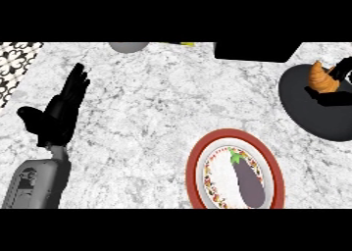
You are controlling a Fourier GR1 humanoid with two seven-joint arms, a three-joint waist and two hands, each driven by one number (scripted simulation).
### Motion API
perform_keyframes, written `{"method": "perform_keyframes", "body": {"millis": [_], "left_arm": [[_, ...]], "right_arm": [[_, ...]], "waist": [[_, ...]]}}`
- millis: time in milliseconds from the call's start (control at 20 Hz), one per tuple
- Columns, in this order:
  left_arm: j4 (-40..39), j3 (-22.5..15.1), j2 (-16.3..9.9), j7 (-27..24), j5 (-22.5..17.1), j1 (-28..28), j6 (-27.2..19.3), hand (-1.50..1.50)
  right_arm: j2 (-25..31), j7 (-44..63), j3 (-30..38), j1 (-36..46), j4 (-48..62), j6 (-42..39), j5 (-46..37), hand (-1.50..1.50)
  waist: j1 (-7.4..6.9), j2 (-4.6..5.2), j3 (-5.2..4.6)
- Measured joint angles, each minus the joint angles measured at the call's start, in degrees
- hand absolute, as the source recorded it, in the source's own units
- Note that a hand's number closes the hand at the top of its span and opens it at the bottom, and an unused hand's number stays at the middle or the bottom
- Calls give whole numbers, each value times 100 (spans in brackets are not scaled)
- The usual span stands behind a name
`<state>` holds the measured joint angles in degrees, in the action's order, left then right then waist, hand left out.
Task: Pick the croissant from the plate and place it in the pan
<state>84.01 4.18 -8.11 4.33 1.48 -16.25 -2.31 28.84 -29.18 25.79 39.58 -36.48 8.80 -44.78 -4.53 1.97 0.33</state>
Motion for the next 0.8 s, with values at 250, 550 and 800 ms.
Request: {"method": "perform_keyframes", "body": {"millis": [250, 550, 800], "left_arm": [[-61, 22, -11, 35, -30, -136, 24, 0], [-126, 32, -29, 34, -35, -224, 47, 0], [-54, 59, -58, 71, -78, -149, 85, 0]], "right_arm": [[125, -200, 145, 318, 1042, -212, 75, -150], [203, -297, 150, 584, 1937, -1155, 132, -150], [295, -801, 364, 609, 2256, -1313, 328, -150]], "waist": [[-57, 29, 5], [-96, 51, 12], [-71, 30, 17]]}}
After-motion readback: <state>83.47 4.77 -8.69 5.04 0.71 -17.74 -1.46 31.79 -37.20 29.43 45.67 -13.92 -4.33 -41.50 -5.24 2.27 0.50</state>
